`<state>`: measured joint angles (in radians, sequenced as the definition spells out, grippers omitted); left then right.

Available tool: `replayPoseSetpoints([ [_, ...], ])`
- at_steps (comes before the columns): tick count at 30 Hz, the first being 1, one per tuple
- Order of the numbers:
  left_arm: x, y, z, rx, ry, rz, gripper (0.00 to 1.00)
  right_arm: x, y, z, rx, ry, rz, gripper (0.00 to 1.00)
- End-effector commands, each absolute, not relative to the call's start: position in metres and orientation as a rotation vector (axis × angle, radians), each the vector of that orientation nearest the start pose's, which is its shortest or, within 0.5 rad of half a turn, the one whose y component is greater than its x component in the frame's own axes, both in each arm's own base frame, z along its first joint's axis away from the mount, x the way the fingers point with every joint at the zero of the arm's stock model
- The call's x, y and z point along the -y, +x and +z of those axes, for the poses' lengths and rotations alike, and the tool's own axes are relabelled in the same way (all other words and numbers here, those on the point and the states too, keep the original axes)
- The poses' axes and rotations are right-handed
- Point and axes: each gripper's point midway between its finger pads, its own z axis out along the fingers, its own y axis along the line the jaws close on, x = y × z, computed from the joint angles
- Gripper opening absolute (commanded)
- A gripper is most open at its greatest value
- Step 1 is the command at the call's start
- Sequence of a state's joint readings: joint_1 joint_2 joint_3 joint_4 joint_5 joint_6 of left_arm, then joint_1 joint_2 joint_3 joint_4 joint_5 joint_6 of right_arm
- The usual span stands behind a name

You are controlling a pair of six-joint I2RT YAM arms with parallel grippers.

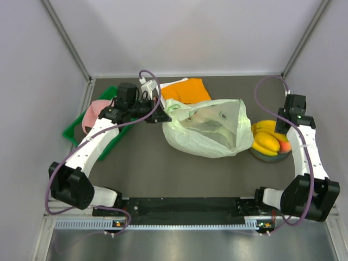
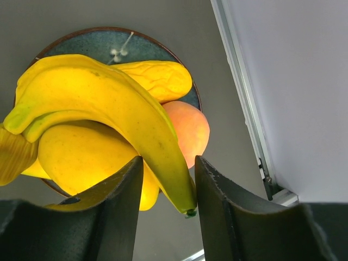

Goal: Place the fruits into the plastic bag

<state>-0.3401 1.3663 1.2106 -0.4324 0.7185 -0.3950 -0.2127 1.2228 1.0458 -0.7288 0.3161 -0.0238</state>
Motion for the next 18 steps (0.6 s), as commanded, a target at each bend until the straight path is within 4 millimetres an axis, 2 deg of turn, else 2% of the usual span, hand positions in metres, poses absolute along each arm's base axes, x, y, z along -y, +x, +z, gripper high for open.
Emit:
replayPoseSetpoints([
  [1, 0.241, 0.301, 0.255, -2.165, 0.396, -1.199, 0.0, 0.123, 0.285, 0.167, -2.421, 0.376, -0.5, 0.42],
  [9, 0.241, 0.3, 0.255, -2.168, 0.393, -1.2, 0.0, 0.123, 0.284, 0.167, -2.434, 0.369, -0.5, 0.33],
  [18, 0.242, 0.3, 0.254, -2.169, 0.392, -1.207, 0.0, 0.124, 0.28, 0.176, -2.402, 0.373, -0.52, 0.31],
])
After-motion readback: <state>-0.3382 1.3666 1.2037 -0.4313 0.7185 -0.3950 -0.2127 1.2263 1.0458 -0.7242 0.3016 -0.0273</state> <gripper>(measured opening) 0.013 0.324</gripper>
